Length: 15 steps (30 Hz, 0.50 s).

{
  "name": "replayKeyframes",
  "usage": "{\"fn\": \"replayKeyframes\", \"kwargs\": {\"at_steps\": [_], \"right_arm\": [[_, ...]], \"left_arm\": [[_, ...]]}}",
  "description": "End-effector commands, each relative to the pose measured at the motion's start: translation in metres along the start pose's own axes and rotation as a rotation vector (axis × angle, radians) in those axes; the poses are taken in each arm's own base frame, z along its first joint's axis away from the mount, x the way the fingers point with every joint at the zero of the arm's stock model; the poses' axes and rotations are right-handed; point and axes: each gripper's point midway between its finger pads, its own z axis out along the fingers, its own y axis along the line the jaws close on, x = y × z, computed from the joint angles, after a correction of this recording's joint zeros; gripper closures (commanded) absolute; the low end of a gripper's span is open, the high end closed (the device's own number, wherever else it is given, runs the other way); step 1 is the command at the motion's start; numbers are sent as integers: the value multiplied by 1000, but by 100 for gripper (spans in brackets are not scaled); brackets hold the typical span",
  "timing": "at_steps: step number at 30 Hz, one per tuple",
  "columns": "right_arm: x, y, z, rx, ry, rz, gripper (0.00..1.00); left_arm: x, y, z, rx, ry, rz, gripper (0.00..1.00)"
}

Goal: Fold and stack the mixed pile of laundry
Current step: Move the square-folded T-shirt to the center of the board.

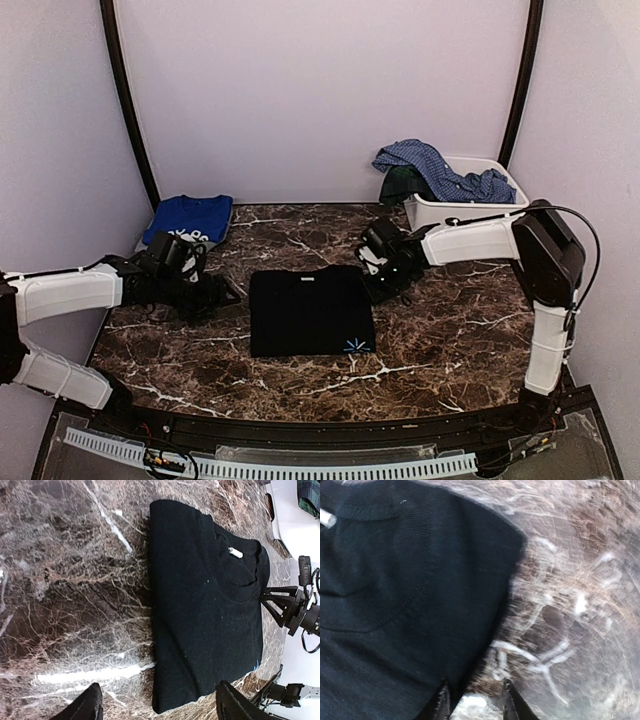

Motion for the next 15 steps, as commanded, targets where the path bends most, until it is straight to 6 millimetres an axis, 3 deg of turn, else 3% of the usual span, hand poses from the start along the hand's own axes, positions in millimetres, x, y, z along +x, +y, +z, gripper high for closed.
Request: {"fn": "replayKeyframes", "kwargs": {"at_steps": [1, 2, 3, 5, 7, 11, 15], "right_arm": [[-25, 3, -54, 1, -99, -10, 61], [-27, 10, -64, -40, -119, -10, 61], [-28, 16, -72, -77, -129, -10, 61], [-22, 27, -83, -140, -115, 6, 60], [-9, 38, -90, -202, -89, 14, 56], [30, 65, -94, -351, -12, 55, 51], [64, 68, -84, -371, 57, 107, 48]], "left_arm": [[11, -3, 8, 85, 25, -26, 28], [12, -15, 9, 161, 34, -20, 31], [26, -11, 13, 177, 81, -29, 38], [36, -8, 17, 176, 103, -28, 46], [45, -4, 18, 167, 121, -13, 49], [64, -3, 19, 169, 153, 9, 50], [82, 1, 27, 150, 197, 25, 47]]}}
